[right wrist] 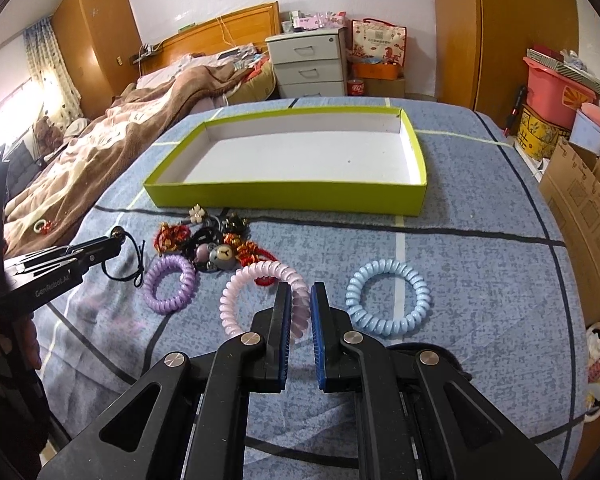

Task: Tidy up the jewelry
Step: 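Grasp the pink coil hair tie with right gripper while left grasps black beaded hair tie, then carry both hair ties into the green box and open both grippers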

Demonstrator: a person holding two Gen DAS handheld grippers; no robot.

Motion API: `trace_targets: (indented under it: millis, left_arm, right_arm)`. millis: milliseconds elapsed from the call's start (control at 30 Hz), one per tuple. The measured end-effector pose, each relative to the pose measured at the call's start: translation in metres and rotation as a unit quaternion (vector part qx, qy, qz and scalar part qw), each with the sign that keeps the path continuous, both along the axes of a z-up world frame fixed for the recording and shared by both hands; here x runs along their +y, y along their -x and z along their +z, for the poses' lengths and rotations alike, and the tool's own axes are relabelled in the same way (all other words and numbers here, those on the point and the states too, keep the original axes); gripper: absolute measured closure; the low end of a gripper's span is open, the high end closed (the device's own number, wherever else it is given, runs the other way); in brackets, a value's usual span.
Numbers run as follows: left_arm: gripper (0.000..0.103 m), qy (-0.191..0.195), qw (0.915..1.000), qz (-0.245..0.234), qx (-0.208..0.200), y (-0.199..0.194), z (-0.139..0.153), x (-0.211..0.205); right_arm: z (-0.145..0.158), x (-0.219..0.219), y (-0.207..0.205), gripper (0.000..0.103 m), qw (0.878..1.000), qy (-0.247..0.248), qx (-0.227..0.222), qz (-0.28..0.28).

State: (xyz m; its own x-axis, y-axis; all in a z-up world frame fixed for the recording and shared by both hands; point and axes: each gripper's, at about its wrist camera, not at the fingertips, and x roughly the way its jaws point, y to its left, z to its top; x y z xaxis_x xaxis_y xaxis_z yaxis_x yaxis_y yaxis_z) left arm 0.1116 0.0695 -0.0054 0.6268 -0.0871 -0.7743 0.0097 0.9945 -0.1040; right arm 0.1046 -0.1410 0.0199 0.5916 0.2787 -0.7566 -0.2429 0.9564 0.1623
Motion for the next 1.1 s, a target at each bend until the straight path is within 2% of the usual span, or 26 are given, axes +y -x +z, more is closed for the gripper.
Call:
trace_targets:
  millis: [267,633,933,1100]
  left_arm:
    - [0.089,0.006,0.9995,-0.008,-0.032,0.000,0.023,0.001]
    - [0.089,-0.001,0.9978,-0.022,-0.062,-0.026,0.049,-0.011]
    - [0.089,0.014,0.9974,-0.034,-0.062,-0.067,0.054,-0.019]
    - [0.089,0.016,0.9979,-0.033,-0.053,-0.094,0.046,-0.019]
  right_arm:
    - [0.018,-0.005,-0.005,0.093,1.000,-0.002,-0.025,-0.010]
    - [0.043,-0.012,-0.035,0.093,0.998,-0.010,-0.050,-0.032]
    - [0.048,-0.017,-0.078,0.093,0.997,-0.001,-0.056,-0.048]
    - [0.040,-0.018,-0.107,0.093,0.998,0.009,-0.044,-0.054]
